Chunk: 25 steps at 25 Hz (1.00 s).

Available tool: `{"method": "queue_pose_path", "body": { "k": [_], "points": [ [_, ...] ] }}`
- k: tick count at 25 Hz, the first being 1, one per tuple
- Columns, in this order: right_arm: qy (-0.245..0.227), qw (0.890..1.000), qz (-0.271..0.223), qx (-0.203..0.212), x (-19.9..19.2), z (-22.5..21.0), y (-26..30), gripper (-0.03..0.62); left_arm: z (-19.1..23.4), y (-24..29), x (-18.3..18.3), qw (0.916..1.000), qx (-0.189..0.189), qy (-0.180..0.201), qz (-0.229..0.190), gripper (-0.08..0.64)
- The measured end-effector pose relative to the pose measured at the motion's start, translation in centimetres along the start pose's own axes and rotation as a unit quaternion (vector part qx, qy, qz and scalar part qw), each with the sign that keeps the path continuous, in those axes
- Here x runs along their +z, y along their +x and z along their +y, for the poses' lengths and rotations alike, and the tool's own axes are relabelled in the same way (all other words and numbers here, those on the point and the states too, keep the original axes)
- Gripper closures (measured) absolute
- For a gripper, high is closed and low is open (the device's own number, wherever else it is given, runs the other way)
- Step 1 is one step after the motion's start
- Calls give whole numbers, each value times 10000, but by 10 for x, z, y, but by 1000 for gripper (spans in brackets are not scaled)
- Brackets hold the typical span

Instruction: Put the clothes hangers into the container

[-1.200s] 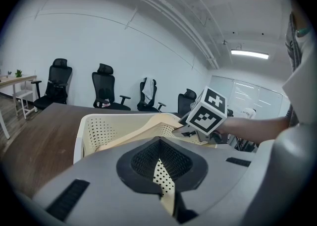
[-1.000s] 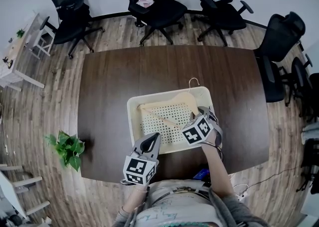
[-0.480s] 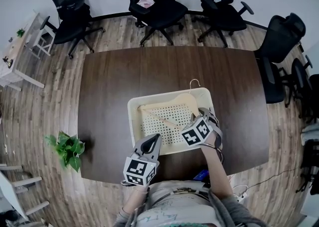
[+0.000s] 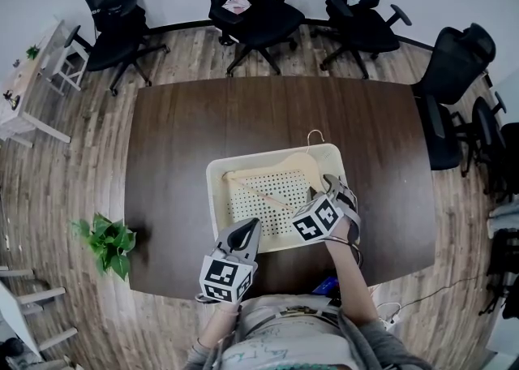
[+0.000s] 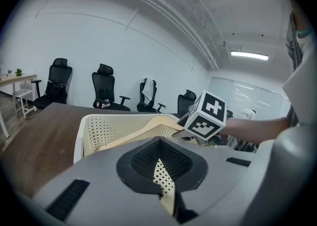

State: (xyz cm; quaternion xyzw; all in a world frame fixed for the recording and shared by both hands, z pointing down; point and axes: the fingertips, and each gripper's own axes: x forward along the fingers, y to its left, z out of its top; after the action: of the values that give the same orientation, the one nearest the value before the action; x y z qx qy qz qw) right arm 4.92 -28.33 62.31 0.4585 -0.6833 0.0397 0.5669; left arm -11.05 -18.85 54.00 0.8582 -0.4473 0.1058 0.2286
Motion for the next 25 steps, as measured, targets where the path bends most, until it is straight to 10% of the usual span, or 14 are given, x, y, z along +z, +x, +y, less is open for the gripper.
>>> {"method": "queue_pose_path", "body": {
  "k": [25],
  "points": [
    [683,9916,-708,834,5,0,-24,341,0,2,-5,9998,49,177,80,549]
  ]
}}
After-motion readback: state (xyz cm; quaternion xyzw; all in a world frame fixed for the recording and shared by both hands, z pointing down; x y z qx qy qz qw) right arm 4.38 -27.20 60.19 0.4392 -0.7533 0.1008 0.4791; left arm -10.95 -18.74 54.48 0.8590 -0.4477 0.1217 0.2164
